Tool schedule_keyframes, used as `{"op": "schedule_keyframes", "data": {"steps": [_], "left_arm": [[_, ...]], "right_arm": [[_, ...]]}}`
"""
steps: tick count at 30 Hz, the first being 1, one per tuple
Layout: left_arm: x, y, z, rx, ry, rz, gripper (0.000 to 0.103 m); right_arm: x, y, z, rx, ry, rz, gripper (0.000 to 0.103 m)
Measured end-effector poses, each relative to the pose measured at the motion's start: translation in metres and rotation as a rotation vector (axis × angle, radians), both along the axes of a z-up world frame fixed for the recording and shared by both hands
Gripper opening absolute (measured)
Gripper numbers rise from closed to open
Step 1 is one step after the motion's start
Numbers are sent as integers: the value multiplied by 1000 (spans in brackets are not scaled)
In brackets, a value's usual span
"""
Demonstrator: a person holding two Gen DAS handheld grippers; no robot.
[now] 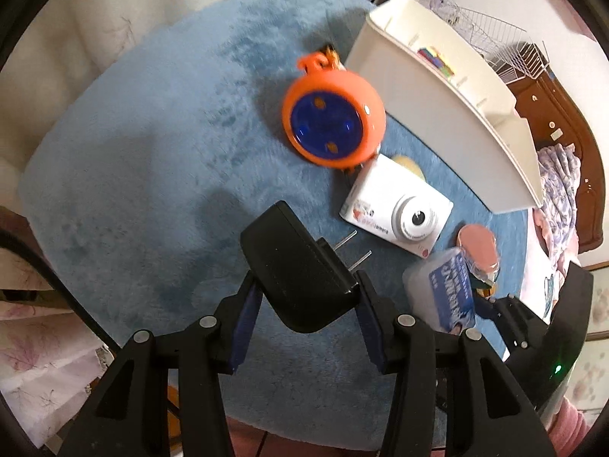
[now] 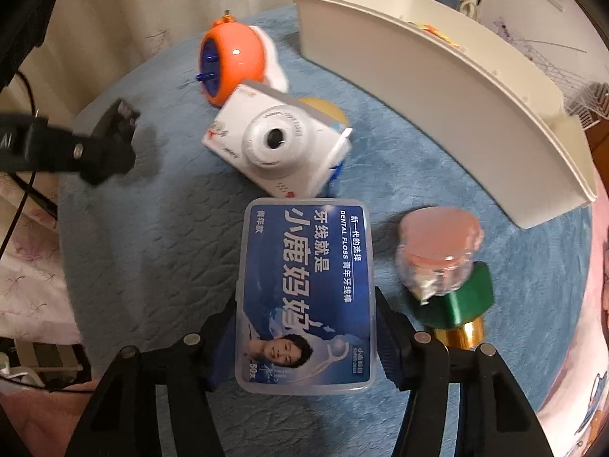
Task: Organize rigid objects
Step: 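Grasp the black charger with left tool while right tool grasps the blue floss box, then carry the charger with left tool while right tool carries the floss box to the tray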
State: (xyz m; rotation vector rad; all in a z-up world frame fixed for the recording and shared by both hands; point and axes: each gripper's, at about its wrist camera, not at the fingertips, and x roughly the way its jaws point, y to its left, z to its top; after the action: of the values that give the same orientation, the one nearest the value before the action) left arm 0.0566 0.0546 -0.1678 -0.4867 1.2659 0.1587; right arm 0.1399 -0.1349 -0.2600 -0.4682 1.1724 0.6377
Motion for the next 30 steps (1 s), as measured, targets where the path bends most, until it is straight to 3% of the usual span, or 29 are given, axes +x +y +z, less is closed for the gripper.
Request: {"op": "schedule_keyframes", "data": {"steps": [5,10,15,22,24,30], "left_arm": [[1,-4,12,26,-30,18,52],[10,-5,11,46,-60,29,52],[20,-6,36,81,-112,16,52],[49,-1,68,121,-211,-35,52],[61,-2,77,132,-240,-61,52],[94,-6,96,123,-311,-122,52]], "right_arm": [[-14,25,10,19,-14,72,62],[-25,49,31,60,-89,153,62],[-26,66,58,101,-156,192,62],[-12,64,95,157,-218,126,62],[-13,44,101,160,-243,104,62],[13,36,118,175,-299,11,62]]}}
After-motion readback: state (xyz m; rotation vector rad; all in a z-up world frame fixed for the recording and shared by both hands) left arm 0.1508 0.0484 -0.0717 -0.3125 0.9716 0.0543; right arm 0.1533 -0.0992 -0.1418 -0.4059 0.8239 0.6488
